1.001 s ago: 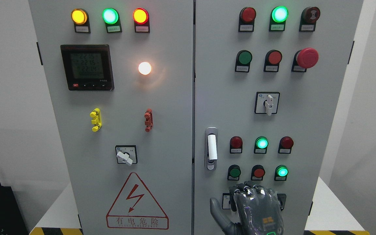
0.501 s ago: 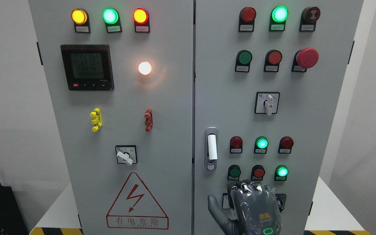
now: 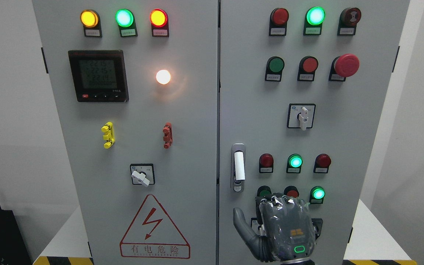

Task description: Release door handle

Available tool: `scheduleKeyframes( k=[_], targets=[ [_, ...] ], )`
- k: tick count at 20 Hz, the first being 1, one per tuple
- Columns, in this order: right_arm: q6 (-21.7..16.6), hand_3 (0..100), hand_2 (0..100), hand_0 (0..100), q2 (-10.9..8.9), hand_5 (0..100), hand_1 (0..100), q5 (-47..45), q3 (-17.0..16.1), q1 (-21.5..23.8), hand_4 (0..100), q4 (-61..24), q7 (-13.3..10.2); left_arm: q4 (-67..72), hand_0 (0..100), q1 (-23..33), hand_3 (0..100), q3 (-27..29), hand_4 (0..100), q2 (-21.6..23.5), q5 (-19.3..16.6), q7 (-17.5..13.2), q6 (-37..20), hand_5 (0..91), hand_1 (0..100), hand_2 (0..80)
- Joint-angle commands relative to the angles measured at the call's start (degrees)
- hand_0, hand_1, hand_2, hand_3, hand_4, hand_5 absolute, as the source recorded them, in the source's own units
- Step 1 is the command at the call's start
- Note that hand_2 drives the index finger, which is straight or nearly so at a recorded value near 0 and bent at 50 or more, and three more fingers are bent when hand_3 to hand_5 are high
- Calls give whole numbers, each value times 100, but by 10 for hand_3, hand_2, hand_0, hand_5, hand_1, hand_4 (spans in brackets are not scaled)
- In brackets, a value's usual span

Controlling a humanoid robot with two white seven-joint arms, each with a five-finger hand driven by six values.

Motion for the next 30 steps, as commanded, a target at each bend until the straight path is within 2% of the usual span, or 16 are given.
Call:
scheduleKeyframes(
  k=[1,18,22,30],
  targets=[
    [110,1000,878,438,113,997,0,5,9,-133,988,47,122,53,120,-18,0,9,0,0,0,1,2,0,389,0],
    [137,1000,877,439,174,998,0,189,9,-520,987,442,149,53,120,-18,0,9,0,0,0,1,2,0,389,0],
    [137,1000,877,431,253,998,6,286,0,-512,986,460,245,53,120,-18,0,9,0,0,0,1,2,0,389,0],
    [137,1000,877,430,332,1000,11,348,-17,-529,987,487,281,53,120,-18,0,9,0,0,8,1,2,0,389,0]
  ],
)
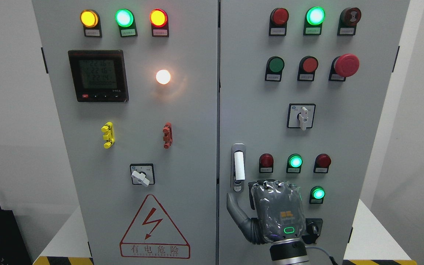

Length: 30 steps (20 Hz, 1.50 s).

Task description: Release door handle

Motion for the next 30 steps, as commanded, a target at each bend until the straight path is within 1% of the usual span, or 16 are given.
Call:
scheduleKeyframes(
  k=[1,3,6,17,19,22,26,28,30],
  targets=[
    [2,1000,877,430,116,1000,11,83,-18,-26,987,100,50,53,120,-18,0,9,0,0,0,1,2,0,389,0],
    [2,1000,878,430,177,1000,11,101,-18,-26,986,100,86,53,120,-18,0,9,0,0,0,1,-7,0,389,0],
    [2,1000,878,431,204,1000,11,136,-35,-44,987,100,86,53,120,-18,0,9,0,0,0,1,2,0,389,0],
    [10,1000,880,430,204,1000,13,145,-62,-140,989,153,95,53,120,-18,0,9,0,0,0,1,2,0,389,0],
    [10,1000,880,428,204,1000,20,145,-132,-149,988,179,95,53,120,-18,0,9,0,0,0,1,2,0,389,0],
    [81,1000,880,426,204,1000,25,136,-141,-141,989,188,95,53,120,-18,0,9,0,0,0,1,2,0,389,0],
    [81,1000,880,427,204,1000,27,136,-141,-140,989,188,95,53,120,-18,0,9,0,0,0,1,2,0,389,0],
    [81,1000,880,427,204,1000,27,136,-141,-184,990,197,103,53,120,-18,0,9,0,0,0,1,2,0,389,0],
    [81,1000,879,427,195,1000,27,136,-141,-211,990,214,182,53,120,-18,0,9,0,0,0,1,2,0,389,0]
  ],
)
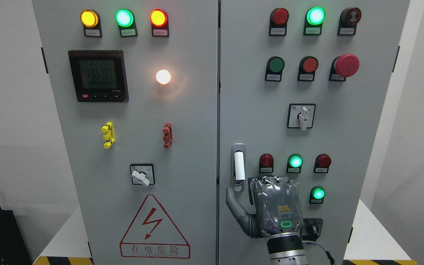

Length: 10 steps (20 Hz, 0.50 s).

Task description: Release door handle

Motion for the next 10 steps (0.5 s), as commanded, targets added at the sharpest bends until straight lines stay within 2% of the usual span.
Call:
scheduleKeyframes(
  k=[1,10],
  targets=[
    [0,1000,880,427,16,1000,27,-1,-35,-67,990,71,60,53,120,-9,0,9,0,0,0,1,1,0,389,0],
    [35,1000,878,418,8,1000,44,-10,-79,-129,991,106,60,53,120,-17,0,9,0,0,0,1,1,0,389,0]
  ],
)
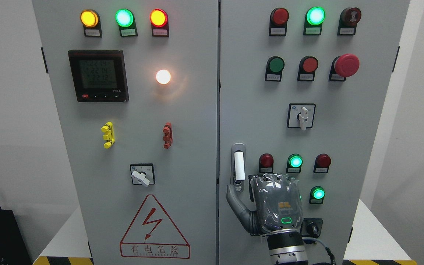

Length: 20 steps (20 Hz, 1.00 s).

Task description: Release door handle

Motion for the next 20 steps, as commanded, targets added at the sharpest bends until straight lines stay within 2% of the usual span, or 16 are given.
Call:
scheduleKeyframes(
  k=[1,20],
  targets=[
    [3,1000,878,418,7,1000,44,-5,-43,-32,991,46,7,53,120,-18,0,9,0,0,0,1,2,0,389,0],
    [12,1000,877,432,51,1000,75,-13,-43,-129,991,99,15,53,120,-17,0,9,0,0,0,1,-7,0,389,0]
  ],
)
